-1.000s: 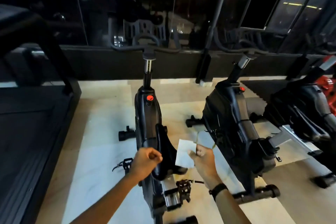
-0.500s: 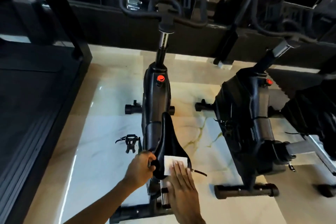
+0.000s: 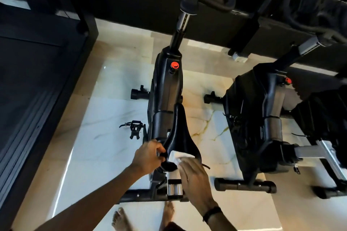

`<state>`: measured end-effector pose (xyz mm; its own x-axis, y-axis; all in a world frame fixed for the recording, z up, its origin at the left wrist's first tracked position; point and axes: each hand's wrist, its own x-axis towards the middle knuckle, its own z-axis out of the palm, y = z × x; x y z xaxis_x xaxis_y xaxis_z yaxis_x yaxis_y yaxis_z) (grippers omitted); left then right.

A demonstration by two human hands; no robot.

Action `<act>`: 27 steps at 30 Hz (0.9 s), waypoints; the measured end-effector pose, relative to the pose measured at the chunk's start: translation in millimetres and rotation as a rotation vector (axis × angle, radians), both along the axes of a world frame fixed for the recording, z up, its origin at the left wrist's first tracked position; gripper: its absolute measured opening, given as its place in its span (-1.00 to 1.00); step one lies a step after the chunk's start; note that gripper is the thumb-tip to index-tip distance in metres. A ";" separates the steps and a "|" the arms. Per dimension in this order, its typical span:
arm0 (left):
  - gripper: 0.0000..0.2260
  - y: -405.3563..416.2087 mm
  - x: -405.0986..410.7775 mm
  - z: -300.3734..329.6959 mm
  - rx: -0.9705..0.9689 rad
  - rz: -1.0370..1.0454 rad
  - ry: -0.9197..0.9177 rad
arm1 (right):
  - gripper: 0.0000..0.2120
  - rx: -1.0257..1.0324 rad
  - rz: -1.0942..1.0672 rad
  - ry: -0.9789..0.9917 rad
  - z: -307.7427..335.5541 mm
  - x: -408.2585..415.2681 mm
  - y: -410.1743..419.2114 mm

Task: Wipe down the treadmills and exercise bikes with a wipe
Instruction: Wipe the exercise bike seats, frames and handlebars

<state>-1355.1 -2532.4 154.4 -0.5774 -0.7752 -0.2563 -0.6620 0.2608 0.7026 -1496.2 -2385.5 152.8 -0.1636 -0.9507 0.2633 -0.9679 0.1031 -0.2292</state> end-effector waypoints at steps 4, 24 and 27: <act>-0.83 0.2 -0.1 3.7 -0.010 0.013 -0.024 | -0.78 0.125 -0.093 -0.073 4.5 -2.5 -52.5; -0.69 25.6 7.0 5.9 -0.116 0.267 -0.160 | -0.63 0.196 0.317 -0.210 -1.8 -22.2 -37.2; -0.65 25.3 9.2 9.6 -0.074 0.295 -0.161 | -0.61 0.201 0.188 -0.237 -0.3 -47.8 -54.5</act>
<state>-1345.8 -2507.1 164.0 -0.2821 -0.9226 -0.2632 -0.8176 0.0877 0.5691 -1543.9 -2440.0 152.5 -0.0150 -0.9989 0.0436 -0.8965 -0.0059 -0.4429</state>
